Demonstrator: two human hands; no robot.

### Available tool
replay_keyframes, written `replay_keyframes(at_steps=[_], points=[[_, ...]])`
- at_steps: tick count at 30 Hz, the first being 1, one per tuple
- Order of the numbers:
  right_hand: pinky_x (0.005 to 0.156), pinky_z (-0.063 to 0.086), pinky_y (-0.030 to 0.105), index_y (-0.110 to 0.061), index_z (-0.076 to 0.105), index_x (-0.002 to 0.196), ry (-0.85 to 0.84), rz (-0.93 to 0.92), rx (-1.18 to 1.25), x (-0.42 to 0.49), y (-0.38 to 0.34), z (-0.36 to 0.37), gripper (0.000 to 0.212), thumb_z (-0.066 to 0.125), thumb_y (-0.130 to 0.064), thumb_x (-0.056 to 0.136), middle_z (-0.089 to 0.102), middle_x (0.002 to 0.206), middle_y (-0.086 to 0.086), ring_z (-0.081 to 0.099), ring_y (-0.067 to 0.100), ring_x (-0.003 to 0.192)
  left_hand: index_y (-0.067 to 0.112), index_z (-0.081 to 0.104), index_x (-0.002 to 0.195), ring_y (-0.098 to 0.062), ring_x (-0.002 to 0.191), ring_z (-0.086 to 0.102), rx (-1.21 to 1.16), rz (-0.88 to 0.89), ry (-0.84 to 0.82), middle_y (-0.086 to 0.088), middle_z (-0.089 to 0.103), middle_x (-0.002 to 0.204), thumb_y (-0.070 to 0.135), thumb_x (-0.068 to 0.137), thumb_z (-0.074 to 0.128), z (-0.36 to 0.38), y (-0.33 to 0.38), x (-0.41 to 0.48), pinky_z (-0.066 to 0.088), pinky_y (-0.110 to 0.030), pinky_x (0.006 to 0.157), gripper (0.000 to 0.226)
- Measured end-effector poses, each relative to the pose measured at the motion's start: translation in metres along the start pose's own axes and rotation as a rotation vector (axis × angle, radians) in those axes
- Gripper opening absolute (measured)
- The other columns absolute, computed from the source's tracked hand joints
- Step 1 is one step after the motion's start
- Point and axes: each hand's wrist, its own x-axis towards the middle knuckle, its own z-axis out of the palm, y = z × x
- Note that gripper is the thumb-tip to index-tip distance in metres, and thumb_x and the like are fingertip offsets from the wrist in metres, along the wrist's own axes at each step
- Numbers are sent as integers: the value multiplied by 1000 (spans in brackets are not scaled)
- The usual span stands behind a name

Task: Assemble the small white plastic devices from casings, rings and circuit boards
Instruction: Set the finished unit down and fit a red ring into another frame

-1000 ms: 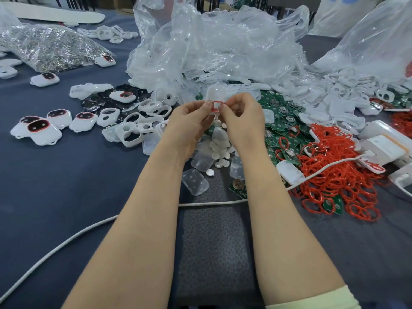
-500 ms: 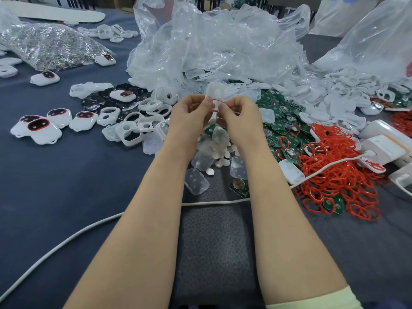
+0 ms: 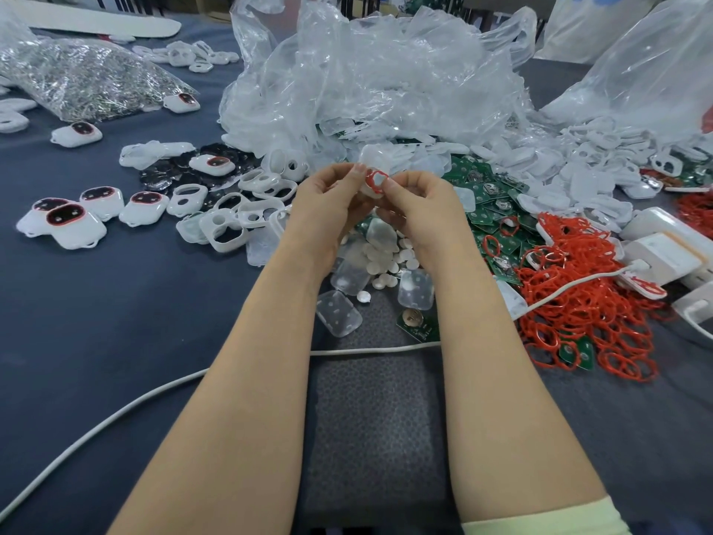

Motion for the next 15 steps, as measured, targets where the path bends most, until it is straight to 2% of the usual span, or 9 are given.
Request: replay_keyframes(at_steps=[4,10,15], points=[[63,53,19,-11,56,80,-24,16,58,0,-1,-1,13,60,-7,92,62,75,3,62,9,66,10,62,88,-11,72,67,-8,8,23,0,69,75,12,97,55,-1,0,1,57,-23,78,11],[68,55,23,-11,58,79,14,-18,-66,3,2,0,13,64,-11,90,61,78,8,64,14,71,13,62,85,-10,74,66,103,59,30,0,68,71,12,96,57,1,-3,2,56,-22,77,12],[65,55,20,-10,58,77,15,-44,-103,2,1,0,14,65,-10,90,63,74,6,64,12,67,13,63,85,-15,79,67,130,65,26,-3,68,76,13,95,58,-1,-4,4,56,-28,84,11]])
